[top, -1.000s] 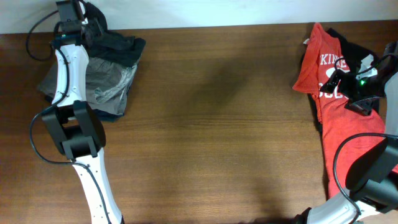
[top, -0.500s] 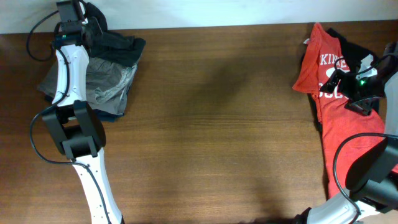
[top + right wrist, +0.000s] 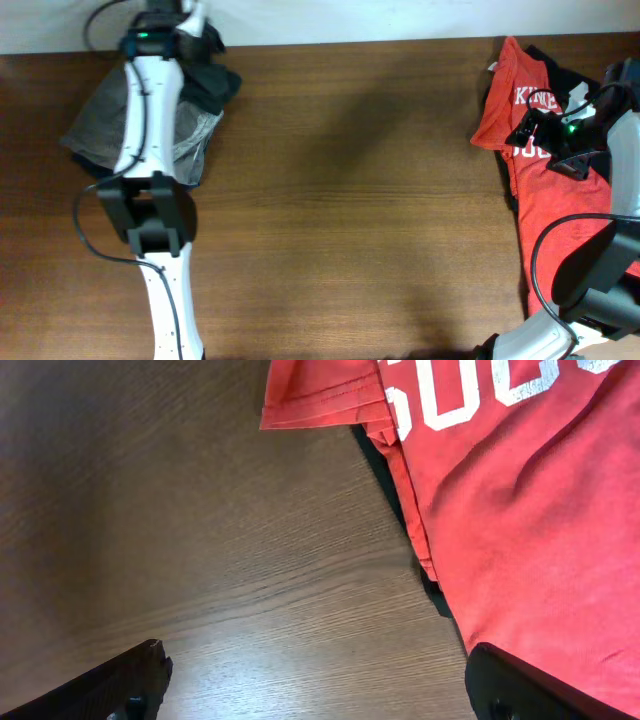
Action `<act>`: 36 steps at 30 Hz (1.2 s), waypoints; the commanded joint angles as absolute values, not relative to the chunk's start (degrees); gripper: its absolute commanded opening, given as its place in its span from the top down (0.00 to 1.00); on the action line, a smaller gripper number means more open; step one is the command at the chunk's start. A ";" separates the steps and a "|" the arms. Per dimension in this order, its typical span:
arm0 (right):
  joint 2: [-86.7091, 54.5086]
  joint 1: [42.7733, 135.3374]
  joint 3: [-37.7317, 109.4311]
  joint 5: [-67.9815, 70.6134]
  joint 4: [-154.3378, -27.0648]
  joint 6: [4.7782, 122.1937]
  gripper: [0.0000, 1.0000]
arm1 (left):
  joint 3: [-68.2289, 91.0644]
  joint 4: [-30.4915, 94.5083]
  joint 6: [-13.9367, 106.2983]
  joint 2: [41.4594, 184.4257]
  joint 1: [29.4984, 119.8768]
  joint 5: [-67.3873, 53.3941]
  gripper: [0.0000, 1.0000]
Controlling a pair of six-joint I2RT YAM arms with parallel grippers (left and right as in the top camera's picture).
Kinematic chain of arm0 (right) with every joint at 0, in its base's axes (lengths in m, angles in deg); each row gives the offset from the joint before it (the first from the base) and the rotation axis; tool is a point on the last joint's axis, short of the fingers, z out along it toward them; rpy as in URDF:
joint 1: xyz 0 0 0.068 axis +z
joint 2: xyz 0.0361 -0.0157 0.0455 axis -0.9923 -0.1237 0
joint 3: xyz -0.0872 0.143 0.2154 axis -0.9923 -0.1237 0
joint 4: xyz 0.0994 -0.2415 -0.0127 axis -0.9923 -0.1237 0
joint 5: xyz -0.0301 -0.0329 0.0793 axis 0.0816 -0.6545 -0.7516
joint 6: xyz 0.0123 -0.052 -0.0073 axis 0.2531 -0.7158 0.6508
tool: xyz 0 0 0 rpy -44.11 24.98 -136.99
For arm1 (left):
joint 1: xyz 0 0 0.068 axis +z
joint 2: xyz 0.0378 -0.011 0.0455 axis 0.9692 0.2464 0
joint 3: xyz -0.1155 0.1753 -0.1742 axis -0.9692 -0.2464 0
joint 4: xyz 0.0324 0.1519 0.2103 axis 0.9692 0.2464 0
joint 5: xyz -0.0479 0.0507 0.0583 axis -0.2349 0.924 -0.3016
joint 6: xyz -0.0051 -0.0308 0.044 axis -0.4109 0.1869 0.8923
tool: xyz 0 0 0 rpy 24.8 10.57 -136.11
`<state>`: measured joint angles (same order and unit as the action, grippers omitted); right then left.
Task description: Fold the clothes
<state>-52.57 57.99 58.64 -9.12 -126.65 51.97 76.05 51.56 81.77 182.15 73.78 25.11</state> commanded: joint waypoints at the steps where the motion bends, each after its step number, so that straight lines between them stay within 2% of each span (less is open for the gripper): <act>1: -51.56 58.07 59.64 -8.42 -126.67 51.53 0.01 | 77.10 55.65 93.93 180.03 69.65 27.65 0.99; 7: -51.56 58.07 59.64 -8.42 -126.65 51.51 0.01 | 75.61 67.21 100.75 180.14 67.25 31.65 0.99; 17: -51.56 58.07 59.64 -8.42 -126.69 51.49 0.01 | 75.04 74.01 100.68 180.16 67.57 30.14 0.93; 18: -51.56 58.09 59.64 -8.42 -126.69 51.49 0.01 | 75.04 75.08 100.68 180.16 67.57 29.50 0.86; 19: -51.56 58.07 59.64 -8.42 -126.67 51.46 0.01 | 75.04 76.67 100.66 180.16 67.53 28.78 0.65; 20: -51.56 58.07 59.64 -8.42 -126.65 51.49 0.01 | 75.04 78.44 100.42 180.16 67.49 28.76 0.36; 21: -51.56 58.09 59.64 -8.42 -126.65 51.49 0.01 | 75.04 80.30 99.19 180.14 67.49 28.54 0.24; 22: -51.56 58.09 59.64 -8.44 -126.65 51.49 0.01 | 75.04 82.07 98.10 180.14 67.49 27.91 0.20; 28: -51.56 58.14 59.64 -8.44 -126.49 51.49 0.01 | 75.04 89.92 96.70 180.14 67.49 20.22 0.19; 32: -51.56 58.14 59.64 -8.42 -126.43 51.29 0.01 | 75.74 90.73 95.06 179.99 67.46 16.28 0.27; 36: -51.56 58.14 59.64 -8.42 -126.23 50.00 0.01 | 79.85 91.16 95.04 178.76 67.46 12.72 0.28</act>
<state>-52.57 57.99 58.64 -8.92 -126.56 51.33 75.76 91.05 96.00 182.07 67.25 17.96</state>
